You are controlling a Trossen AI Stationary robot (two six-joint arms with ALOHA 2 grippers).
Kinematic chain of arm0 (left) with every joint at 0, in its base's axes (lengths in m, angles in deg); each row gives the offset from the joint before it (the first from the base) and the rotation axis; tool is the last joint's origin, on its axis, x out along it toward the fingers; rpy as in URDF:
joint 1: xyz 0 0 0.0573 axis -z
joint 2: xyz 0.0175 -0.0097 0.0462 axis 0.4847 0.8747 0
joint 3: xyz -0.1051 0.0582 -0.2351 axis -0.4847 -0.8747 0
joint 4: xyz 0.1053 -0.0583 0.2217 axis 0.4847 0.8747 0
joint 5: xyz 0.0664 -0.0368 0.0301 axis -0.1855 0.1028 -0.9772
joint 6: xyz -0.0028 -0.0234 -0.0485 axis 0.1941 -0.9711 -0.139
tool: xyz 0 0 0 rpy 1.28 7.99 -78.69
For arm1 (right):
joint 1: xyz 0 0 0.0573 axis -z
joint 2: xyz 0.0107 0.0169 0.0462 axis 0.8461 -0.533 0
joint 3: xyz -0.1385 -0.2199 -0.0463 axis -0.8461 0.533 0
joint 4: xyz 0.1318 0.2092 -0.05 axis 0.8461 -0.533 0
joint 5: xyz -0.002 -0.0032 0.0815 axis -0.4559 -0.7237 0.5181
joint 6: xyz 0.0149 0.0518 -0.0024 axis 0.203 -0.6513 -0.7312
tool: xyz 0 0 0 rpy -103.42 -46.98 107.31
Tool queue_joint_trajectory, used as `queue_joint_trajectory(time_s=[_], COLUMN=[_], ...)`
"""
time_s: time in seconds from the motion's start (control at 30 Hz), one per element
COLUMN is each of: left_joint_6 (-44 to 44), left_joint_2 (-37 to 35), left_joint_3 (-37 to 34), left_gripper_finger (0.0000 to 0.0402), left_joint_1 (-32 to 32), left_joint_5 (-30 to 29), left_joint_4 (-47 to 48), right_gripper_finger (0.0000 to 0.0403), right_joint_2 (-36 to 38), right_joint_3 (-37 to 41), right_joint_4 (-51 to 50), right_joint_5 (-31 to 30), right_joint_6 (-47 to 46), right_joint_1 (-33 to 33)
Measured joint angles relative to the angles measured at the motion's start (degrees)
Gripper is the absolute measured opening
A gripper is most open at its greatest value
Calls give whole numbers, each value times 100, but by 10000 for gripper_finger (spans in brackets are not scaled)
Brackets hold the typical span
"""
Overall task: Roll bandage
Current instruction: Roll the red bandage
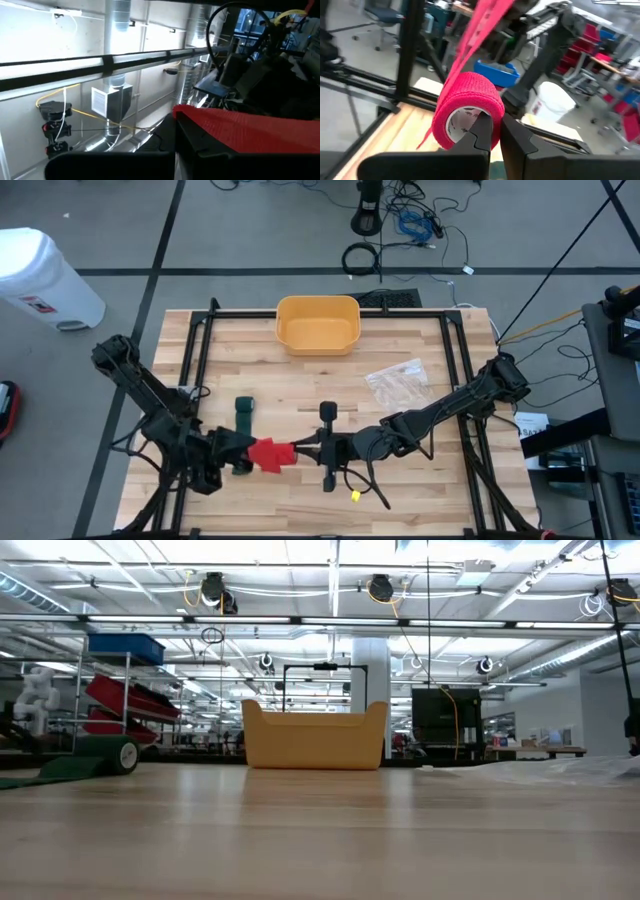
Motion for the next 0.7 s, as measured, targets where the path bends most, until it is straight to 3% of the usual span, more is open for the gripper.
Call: queue_joint_trajectory(time_s=[0.17,0.43,0.7], left_joint_6=[-560,-2177,-2715], left_joint_2=[-113,-181,-177], left_joint_3=[0,44,46], left_gripper_finger=[2,2,2], left_joint_1=[-88,-456,-782], left_joint_5=[-25,-276,-594], left_joint_4=[-242,-251,-194], right_gripper_finger=[16,16,16], right_joint_2=[0,0,0], right_joint_3=[0,0,-2], right_joint_4=[8,-113,-194], right_joint_5=[479,496,918], right_joint_6=[-42,-159,-264], right_joint_1=[0,11,11])
